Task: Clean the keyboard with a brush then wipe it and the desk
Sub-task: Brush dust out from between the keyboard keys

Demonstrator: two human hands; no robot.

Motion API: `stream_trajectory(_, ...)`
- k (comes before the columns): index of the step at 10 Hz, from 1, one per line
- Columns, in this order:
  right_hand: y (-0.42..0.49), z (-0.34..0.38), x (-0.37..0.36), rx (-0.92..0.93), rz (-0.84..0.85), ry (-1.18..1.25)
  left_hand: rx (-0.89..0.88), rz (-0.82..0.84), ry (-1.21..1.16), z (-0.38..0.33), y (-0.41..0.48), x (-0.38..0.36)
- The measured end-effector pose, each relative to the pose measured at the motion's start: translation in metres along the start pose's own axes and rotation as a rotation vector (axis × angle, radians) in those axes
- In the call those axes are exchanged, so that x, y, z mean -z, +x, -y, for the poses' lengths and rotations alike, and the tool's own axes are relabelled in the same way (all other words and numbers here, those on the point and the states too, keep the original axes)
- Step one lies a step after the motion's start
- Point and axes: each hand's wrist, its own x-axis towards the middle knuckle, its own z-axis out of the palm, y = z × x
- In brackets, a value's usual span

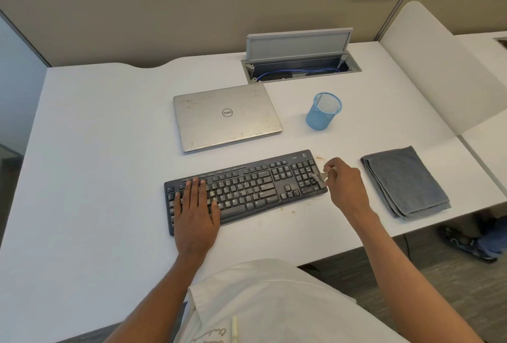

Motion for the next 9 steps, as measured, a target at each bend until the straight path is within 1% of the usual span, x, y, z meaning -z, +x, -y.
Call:
stream_trajectory(1, -0.003, -0.007, 0.001, -0.042, 0.055, -0.069, 0.003, -0.001, 0.000, 0.000, 0.000, -0.001)
stream_trajectory(2, 0.001, -0.008, 0.005, -0.081, 0.071, -0.085, -0.004, -0.004, -0.003, 0.000, 0.000, -0.001)
stream_trajectory(3, 0.006, -0.003, 0.007, -0.069, 0.018, -0.016, -0.001, -0.004, -0.007, 0.001, -0.001, -0.001)
stream_trajectory(4, 0.003, 0.001, 0.006, -0.054, 0.011, 0.016, 0.002, -0.004, -0.006, 0.001, -0.001, -0.001)
stream_trajectory(6, 0.006, -0.001, 0.006, -0.074, 0.104, -0.109, 0.002, 0.008, -0.009, 0.000, 0.000, -0.001)
stream_trajectory(8, 0.001, 0.013, 0.006, -0.013, 0.020, 0.057, 0.004, 0.014, -0.007, 0.001, 0.000, -0.002)
stream_trajectory(9, -0.004, 0.019, 0.003, 0.009, 0.022, 0.091, -0.003, 0.009, -0.016, 0.001, -0.001, -0.002)
